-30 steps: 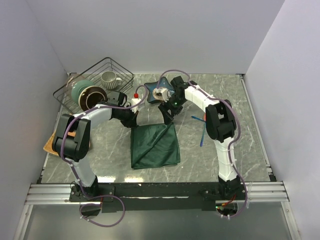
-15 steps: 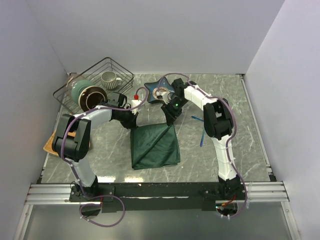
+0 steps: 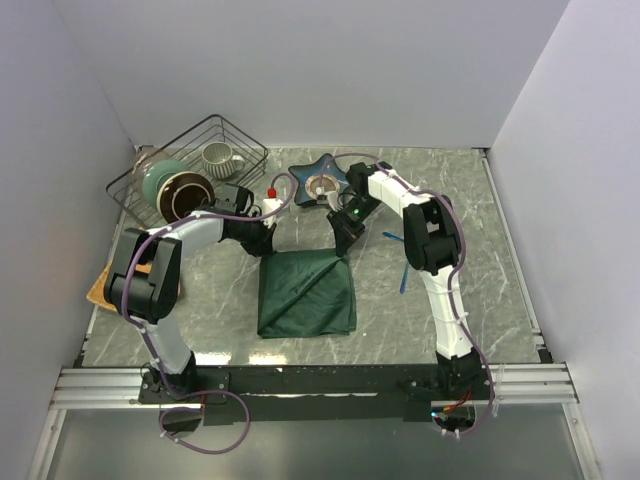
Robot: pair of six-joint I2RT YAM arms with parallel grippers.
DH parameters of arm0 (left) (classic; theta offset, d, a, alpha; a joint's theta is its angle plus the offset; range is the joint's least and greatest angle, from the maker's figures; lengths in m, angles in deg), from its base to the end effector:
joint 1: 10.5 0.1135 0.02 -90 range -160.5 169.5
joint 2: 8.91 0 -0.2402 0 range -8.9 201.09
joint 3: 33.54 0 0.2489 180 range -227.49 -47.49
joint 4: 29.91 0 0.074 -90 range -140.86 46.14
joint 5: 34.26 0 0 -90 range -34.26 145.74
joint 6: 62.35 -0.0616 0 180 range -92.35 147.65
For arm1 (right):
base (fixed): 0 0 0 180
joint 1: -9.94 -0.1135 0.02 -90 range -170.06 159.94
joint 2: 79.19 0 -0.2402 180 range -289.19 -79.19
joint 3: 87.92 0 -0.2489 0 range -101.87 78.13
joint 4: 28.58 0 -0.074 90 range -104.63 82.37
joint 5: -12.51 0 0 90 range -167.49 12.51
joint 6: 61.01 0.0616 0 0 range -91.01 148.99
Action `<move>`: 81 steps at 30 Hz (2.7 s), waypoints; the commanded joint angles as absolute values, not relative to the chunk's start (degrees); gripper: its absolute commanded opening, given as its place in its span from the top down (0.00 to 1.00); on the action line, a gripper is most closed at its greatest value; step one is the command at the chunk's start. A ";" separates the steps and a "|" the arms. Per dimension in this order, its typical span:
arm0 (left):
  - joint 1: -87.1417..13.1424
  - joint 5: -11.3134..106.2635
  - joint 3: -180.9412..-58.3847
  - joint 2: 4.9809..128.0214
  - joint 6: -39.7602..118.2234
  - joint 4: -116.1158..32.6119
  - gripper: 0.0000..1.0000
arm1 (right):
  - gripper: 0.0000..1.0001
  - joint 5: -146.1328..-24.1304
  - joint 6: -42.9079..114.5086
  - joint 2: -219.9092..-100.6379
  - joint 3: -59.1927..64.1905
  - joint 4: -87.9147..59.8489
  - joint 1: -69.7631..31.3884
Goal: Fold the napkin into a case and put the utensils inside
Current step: Pick up the upper triangle-folded napkin from the center of the board, then turn over the upper triangle folded napkin at the center of the board.
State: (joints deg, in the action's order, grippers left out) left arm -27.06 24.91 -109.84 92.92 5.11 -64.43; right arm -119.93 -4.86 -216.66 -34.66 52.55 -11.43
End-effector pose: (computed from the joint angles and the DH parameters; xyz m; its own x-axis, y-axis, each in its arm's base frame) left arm 0.3334 -0.1321 0.1314 -0.5793 0.5156 -0.6313 0.7709 0.5982 -0.2188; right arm 0.3924 0.1982 0.1101 -0.6346 -0.6897 -0.3487 -0.7248 0.3745 0.5782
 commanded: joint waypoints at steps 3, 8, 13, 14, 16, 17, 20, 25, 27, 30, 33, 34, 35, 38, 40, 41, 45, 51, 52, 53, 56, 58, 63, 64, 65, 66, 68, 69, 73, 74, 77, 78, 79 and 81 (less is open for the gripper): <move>-25.97 22.08 -110.95 90.06 5.59 -63.98 0.99 | 1.00 -122.49 -5.21 -215.17 -37.36 55.78 -9.57; -25.88 20.05 -111.13 84.10 3.49 -64.86 0.99 | 1.00 -121.35 -2.92 -204.91 -31.48 50.33 -9.57; -25.88 21.19 -112.09 78.47 -2.66 -64.69 0.99 | 1.00 -114.33 -2.12 -191.90 -23.74 39.27 -9.57; -25.88 21.37 -112.88 77.07 -3.63 -64.51 0.99 | 1.00 -111.53 -2.39 -190.13 -22.60 35.77 -9.66; -25.79 21.72 -114.28 76.09 -7.23 -64.07 0.99 | 1.00 -108.53 -3.35 -185.74 -20.22 32.15 -9.49; -25.79 21.98 -115.77 75.56 -8.46 -62.94 0.99 | 1.00 -106.17 -3.53 -184.41 -19.43 27.87 -9.40; -25.71 22.69 -117.19 74.25 -12.24 -57.42 0.99 | 1.00 -102.20 -4.41 -179.75 -17.06 17.51 -9.40; -26.05 21.03 -112.04 71.96 -20.67 -48.96 0.99 | 1.00 -95.60 -10.03 -171.68 -4.77 -1.42 -9.83; -26.76 21.19 -107.46 69.42 -26.82 -46.42 0.99 | 1.00 -93.15 -14.40 -169.29 4.33 -10.46 -11.41; -27.99 20.41 -96.13 64.50 -34.65 -44.30 0.99 | 1.00 -92.00 -22.39 -163.67 19.78 -22.68 -14.48; -29.57 19.00 -86.63 58.70 -41.15 -45.52 0.99 | 1.00 -92.08 -30.30 -157.61 34.47 -31.31 -18.43; -30.62 18.74 -82.69 55.81 -42.82 -48.14 0.99 | 1.00 -91.99 -32.17 -154.89 37.76 -33.15 -19.58; -31.15 18.56 -80.74 54.30 -46.49 -49.73 0.99 | 1.00 -92.08 -33.67 -153.39 40.75 -35.44 -20.55; -33.08 18.03 -73.88 48.86 -52.47 -54.30 0.99 | 1.00 -91.73 -38.59 -149.43 50.25 -38.26 -25.47; -34.49 17.77 -70.45 45.61 -54.25 -57.46 0.99 | 1.00 -91.47 -41.84 -148.10 55.09 -39.32 -28.80; -34.93 17.94 -69.56 44.80 -55.92 -58.52 0.99 | 1.00 -90.33 -42.46 -148.01 57.02 -40.20 -29.78; -37.12 18.38 -67.53 42.51 -60.40 -65.37 0.99 | 1.00 -87.69 -44.83 -149.33 59.06 -40.38 -33.91; -39.06 18.29 -65.69 39.18 -64.19 -72.76 0.99 | 1.00 -86.19 -47.39 -149.86 61.69 -40.73 -38.57; -39.33 18.29 -65.51 38.30 -64.37 -73.38 0.99 | 1.00 -86.02 -47.65 -149.94 61.78 -40.12 -39.01; -39.59 18.29 -65.42 38.03 -64.46 -73.91 0.99 | 1.00 -85.67 -47.83 -149.86 62.13 -39.94 -39.80; -40.47 18.47 -65.77 37.94 -62.62 -74.97 0.99 | 1.00 -84.35 -48.18 -149.42 62.57 -38.19 -40.77; -41.00 18.56 -66.56 39.08 -60.34 -74.44 0.99 | 1.00 -83.82 -48.27 -148.45 62.75 -36.18 -41.21; -41.87 17.51 -69.02 42.33 -58.83 -75.50 0.91 | 1.00 -83.91 -49.32 -145.21 64.24 -32.74 -41.56; -42.05 17.42 -69.20 42.68 -57.88 -75.24 0.87 | 1.00 -83.91 -49.41 -144.76 64.42 -32.12 -42.00; -42.23 17.24 -69.46 42.60 -57.08 -75.06 0.82 | 1.00 -83.99 -49.76 -144.15 64.94 -31.86 -42.35; -42.32 17.07 -70.08 42.42 -56.38 -75.06 0.70 | 1.00 -83.91 -49.76 -144.06 65.12 -31.59 -42.70; -42.23 17.15 -71.13 41.99 -53.22 -75.84 0.54 | 1.00 -83.47 -49.68 -144.14 64.86 -30.45 -43.58; -42.32 17.76 -72.79 41.90 -51.82 -76.37 0.47 | 1.00 -83.21 -49.50 -144.23 64.77 -30.10 -43.76; -41.88 19.96 -77.28 41.72 -43.56 -80.50 0.43 | 1.00 -82.24 -48.36 -145.20 63.63 -27.03 -44.46; -41.44 19.88 -77.81 41.46 -42.76 -81.38 0.43 | 1.00 -81.98 -48.18 -145.46 63.46 -26.41 -44.55; -37.76 18.83 -79.31 40.49 -39.94 -82.87 0.44 | 1.00 -81.53 -48.18 -145.11 63.72 -24.57 -44.90; -36.79 18.56 -79.57 40.40 -38.80 -82.71 0.44 | 1.00 -81.36 -48.18 -144.94 63.98 -24.12 -44.90; -35.91 17.86 -79.66 40.58 -38.71 -82.88 0.44 | 1.00 -81.36 -48.10 -144.76 64.33 -23.69 -44.90; -34.15 17.24 -79.92 41.63 -39.67 -83.93 0.44 | 0.93 -80.66 -47.92 -144.58 64.33 -22.63 -45.08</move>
